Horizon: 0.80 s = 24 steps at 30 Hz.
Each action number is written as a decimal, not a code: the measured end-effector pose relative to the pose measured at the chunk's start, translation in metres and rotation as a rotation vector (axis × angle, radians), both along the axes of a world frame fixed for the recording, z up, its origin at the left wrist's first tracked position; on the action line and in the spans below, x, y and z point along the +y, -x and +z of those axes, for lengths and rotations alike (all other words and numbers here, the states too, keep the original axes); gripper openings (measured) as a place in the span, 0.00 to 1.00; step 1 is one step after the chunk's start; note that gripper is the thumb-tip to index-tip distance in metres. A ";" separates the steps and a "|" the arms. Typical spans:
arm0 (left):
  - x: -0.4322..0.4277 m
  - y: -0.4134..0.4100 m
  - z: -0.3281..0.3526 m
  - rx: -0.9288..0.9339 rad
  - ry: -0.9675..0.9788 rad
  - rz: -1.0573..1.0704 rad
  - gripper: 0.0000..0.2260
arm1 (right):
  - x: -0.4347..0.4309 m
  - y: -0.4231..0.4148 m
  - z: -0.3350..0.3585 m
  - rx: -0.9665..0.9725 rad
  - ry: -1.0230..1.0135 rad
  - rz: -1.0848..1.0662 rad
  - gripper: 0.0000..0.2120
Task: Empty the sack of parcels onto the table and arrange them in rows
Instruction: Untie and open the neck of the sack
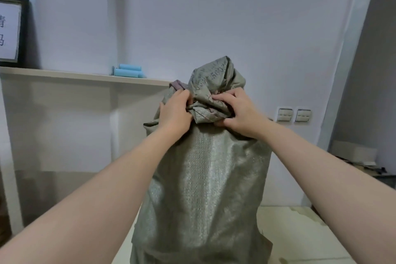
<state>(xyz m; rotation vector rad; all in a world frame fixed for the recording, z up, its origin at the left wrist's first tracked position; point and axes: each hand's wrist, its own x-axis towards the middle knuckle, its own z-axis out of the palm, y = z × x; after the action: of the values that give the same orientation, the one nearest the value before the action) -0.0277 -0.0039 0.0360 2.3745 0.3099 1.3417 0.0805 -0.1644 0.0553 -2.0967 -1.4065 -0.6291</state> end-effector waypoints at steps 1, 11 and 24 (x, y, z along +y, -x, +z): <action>0.000 -0.002 -0.001 -0.018 0.012 0.000 0.16 | 0.002 0.000 -0.003 -0.014 -0.040 -0.012 0.28; 0.003 -0.013 0.084 -0.394 0.206 -0.143 0.13 | 0.016 0.001 0.091 -0.318 -0.415 0.053 0.18; 0.036 -0.014 0.022 0.324 0.147 0.050 0.46 | 0.041 -0.014 0.008 0.014 -0.241 0.100 0.08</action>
<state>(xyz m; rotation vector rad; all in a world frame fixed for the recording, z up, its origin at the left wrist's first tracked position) -0.0134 0.0317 0.0584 2.4662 0.5423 0.9137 0.0943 -0.1233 0.0636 -1.8283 -1.3463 -0.7040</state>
